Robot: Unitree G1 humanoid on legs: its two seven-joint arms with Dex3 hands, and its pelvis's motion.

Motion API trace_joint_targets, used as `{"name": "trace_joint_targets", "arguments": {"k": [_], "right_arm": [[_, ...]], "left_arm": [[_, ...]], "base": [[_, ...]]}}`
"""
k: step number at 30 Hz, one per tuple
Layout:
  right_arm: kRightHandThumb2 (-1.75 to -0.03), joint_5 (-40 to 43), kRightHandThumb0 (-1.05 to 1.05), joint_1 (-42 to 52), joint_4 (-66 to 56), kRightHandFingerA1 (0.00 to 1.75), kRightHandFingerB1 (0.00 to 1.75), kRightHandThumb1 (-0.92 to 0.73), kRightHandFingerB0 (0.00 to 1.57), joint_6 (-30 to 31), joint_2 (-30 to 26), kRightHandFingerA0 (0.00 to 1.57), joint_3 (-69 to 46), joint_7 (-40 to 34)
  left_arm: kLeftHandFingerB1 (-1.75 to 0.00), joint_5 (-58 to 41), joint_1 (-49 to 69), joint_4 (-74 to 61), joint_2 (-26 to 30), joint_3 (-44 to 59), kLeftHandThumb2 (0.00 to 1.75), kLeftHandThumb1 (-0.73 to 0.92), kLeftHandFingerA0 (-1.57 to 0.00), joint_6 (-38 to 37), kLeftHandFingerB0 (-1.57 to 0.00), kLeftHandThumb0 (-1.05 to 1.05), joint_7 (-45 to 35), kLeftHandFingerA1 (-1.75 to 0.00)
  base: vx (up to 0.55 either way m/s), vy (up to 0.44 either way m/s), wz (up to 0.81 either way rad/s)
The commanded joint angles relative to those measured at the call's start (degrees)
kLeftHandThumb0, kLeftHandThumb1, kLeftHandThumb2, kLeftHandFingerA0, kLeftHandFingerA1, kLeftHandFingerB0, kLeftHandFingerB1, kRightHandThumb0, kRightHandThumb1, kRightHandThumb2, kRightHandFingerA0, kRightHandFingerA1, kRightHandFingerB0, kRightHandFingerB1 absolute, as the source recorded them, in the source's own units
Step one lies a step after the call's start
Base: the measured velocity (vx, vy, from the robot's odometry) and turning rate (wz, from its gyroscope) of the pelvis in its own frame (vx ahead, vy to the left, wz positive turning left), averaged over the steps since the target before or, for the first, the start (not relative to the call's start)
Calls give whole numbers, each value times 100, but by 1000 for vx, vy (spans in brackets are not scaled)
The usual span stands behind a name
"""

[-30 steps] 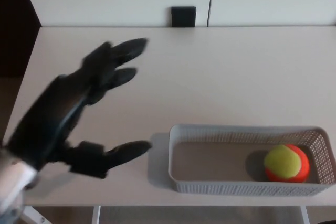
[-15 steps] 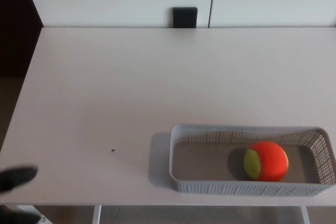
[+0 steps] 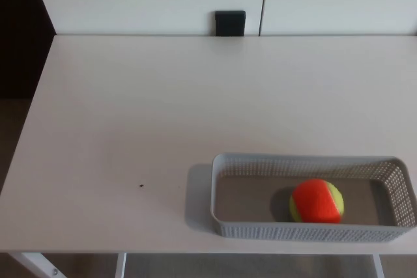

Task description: The robot walk towards a table in front and uses its left hand to pickup a tennis ball on the left side and put it in a container on the right hand side

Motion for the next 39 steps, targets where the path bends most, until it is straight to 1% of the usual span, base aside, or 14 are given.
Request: {"name": "trace_joint_targets", "arguments": {"k": [1, 6, 8, 10, 11, 17, 18, 22, 23, 24, 26, 27, 29, 39], "right_arm": [[-57, 111, -39, -145, 341, 45, 40, -61, 55, -159, -180, 70, -123, 63], [-82, 122, -47, -283, 617, 58, 51, -54, 46, -210, -119, 63, -149, -32], [-59, 230, -39, -223, 497, 46, 39, -63, 51, -142, -81, 67, -243, -46], [-59, 289, -39, -254, 457, 46, 39, -64, 50, -133, -61, 67, -304, -72], [-60, 288, -40, -262, 452, 48, 38, -64, 49, -162, -51, 69, -313, -95], [-59, 268, -41, -269, 414, 47, 38, -64, 49, -180, 10, 66, -337, -123], [-59, 274, -42, -323, 424, 47, 38, -63, 49, -172, 1, 66, -359, -127], [-60, 249, -40, -410, 440, 42, 37, -64, 47, -215, -42, 60, -395, -119], [-59, 264, -38, -374, 336, 40, 36, -63, 46, -193, -38, 58, -399, -88], [-59, 281, -38, -330, 216, 40, 36, -63, 46, -165, -31, 58, -405, -51], [-59, 156, -38, -311, 125, 40, 36, -63, 45, -173, -22, 58, -343, -161], [-59, 162, -37, -296, 76, 40, 36, -64, 45, -166, -22, 57, -347, -153], [-59, 134, -36, -288, -16, 40, 35, -64, 44, -146, -44, 56, -337, -165], [-59, 141, -35, -359, -190, 41, 36, -63, 46, 6, -49, 61, -391, -238]], "left_arm": [[-45, 735, -1069, 1584, 52, -661, 71, 51, -32, -787, -27, -46, 591, -49], [-40, 958, -2777, 3610, -303, -1016, 72, 66, -23, -319, -22, -42, 1804, -46], [-36, 961, -3339, 4315, -376, -1078, 73, 60, -17, -120, -8, -43, 2113, -45], [-24, 903, -3698, 4595, -483, -1056, 62, 69, -21, -14, -8, -36, 2396, -41], [-51, 800, -3843, 4626, -584, -974, 107, 65, -1, 43, 0, -26, 2577, -49], [-49, 860, -4040, 4856, -969, -1009, 110, 67, -2, -508, 0, -26, 3017, -51], [-36, 1054, -4060, 4949, -955, -1162, 72, 67, -13, -696, -11, -44, 3107, -41], [-37, 1861, -3884, 5177, -727, -1907, 71, 65, -15, -1476, -13, -47, 3411, -40], [-50, 1960, -3844, 5207, -650, -2010, 103, 55, -7, -1550, -7, -26, 3421, -52], [-50, 2053, -3812, 5273, -554, -2147, 103, 55, -7, -1649, -7, -26, 3449, -52], [-51, 2106, -3767, 5283, -475, -2306, 102, 54, -8, -1745, -8, -25, 3528, -52], [-38, 2108, -3746, 5252, -473, -2349, 70, 60, -20, -1787, -19, -47, 3569, -42], [-33, 2162, -3714, 5134, -456, -2489, 60, 64, -30, -1870, -20, -40, 3657, -41], [-38, 2031, -3879, 5222, -355, -2686, 70, 57, -22, -1961, -18, -44, 3775, -41]], "base": [[0, 0, 0], [0, 0, 0], [0, 0, 0], [0, 0, 0], [0, 0, 0], [0, 0, 0], [0, 0, 0], [0, 0, 0], [0, 0, 0], [0, 0, 0], [0, 0, 0], [0, 0, 0], [0, 0, 0], [0, 0, 0]]}}
